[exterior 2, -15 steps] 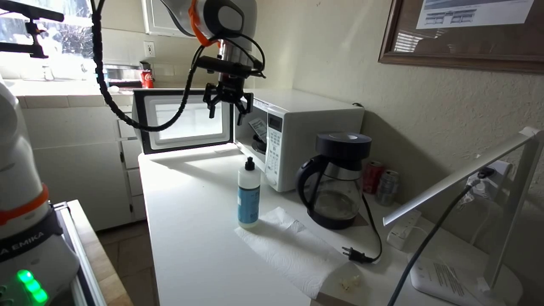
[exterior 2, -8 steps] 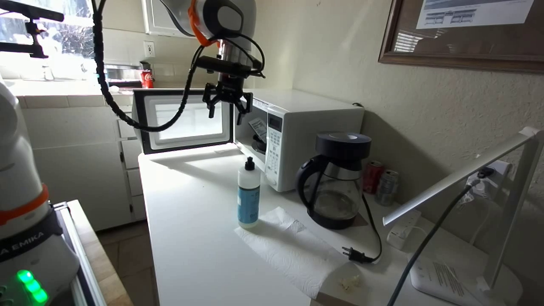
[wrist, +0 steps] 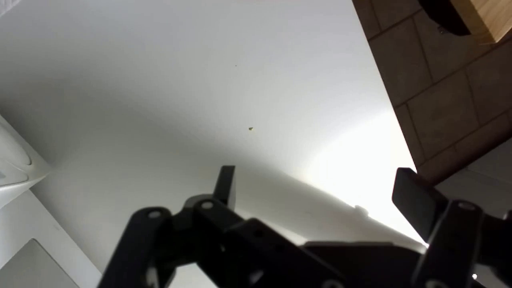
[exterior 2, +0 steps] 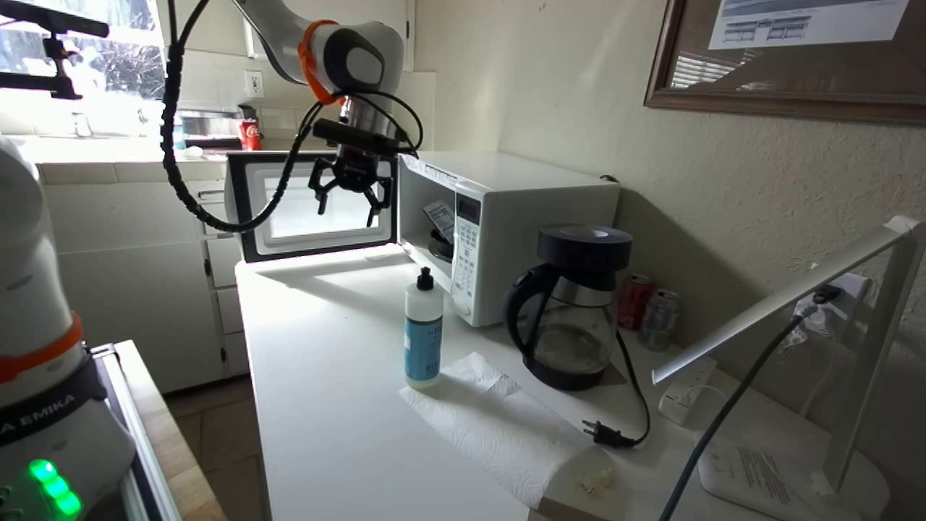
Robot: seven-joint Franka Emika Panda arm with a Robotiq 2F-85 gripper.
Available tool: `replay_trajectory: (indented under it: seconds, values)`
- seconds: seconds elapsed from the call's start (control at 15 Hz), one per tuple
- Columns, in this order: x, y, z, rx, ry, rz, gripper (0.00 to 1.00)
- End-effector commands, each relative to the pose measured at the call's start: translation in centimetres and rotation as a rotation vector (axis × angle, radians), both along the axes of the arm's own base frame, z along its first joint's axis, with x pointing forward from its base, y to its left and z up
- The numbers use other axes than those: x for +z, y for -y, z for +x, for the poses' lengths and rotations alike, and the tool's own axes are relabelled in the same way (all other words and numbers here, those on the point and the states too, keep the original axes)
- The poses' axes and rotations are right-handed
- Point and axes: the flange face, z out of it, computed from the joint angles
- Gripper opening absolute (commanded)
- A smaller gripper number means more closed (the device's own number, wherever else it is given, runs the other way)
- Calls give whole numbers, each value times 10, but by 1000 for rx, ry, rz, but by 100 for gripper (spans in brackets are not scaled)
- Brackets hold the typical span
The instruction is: Remove the black bowl from the microwave and put it on the table
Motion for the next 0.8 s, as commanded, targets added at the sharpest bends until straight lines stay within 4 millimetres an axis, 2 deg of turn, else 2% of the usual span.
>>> replay_trajectory:
  seconds: [0.0,0.13,0.2,0.33,0.53,0.73]
  values:
    - [-23,-29,1,196,24,-5,100]
    - [-35,-37,5,256,37,-35,100]
    - [-22,-31,1,189,31,-17,100]
    - [-31,-36,1,222,30,-31,100]
    - [-33,-36,3,233,29,-33,100]
    - [-54,-53,12,249,135,-146,100]
